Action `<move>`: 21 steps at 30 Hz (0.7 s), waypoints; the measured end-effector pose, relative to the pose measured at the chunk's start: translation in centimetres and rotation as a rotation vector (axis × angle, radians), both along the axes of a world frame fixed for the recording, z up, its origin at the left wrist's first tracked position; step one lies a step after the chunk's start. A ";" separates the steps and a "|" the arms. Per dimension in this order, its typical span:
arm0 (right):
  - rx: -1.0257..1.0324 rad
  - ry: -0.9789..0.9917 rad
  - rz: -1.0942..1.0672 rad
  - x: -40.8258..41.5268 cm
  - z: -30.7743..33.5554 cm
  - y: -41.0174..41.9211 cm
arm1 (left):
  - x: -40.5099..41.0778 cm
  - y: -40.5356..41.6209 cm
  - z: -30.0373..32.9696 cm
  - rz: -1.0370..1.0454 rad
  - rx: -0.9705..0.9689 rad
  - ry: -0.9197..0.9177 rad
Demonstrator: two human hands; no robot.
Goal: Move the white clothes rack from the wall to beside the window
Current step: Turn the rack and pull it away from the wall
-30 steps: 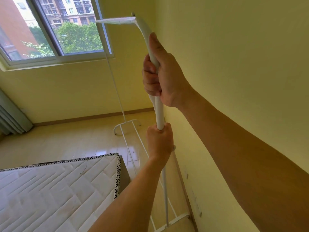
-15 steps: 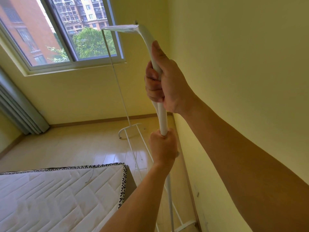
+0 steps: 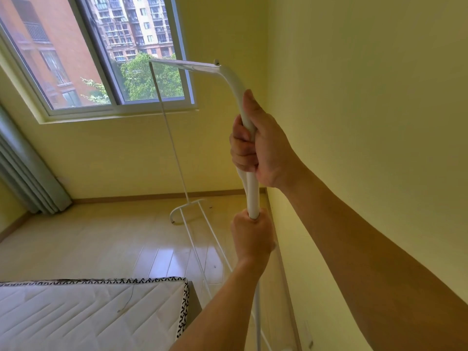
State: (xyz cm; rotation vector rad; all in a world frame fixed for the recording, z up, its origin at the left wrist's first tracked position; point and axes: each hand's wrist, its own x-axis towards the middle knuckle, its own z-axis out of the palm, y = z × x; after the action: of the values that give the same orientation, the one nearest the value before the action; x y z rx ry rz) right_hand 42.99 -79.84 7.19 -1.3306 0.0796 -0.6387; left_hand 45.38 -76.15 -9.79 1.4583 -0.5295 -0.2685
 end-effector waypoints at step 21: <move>0.011 -0.022 0.212 15.9 -0.4 -15.7 | 14.9 -15.1 -0.1 0.212 0.068 -0.029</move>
State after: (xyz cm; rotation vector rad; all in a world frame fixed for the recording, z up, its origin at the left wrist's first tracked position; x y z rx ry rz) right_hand 58.93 -95.59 6.74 -1.3003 -0.0749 -0.4724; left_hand 60.28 -91.21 -9.89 1.5728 -0.3888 -0.0983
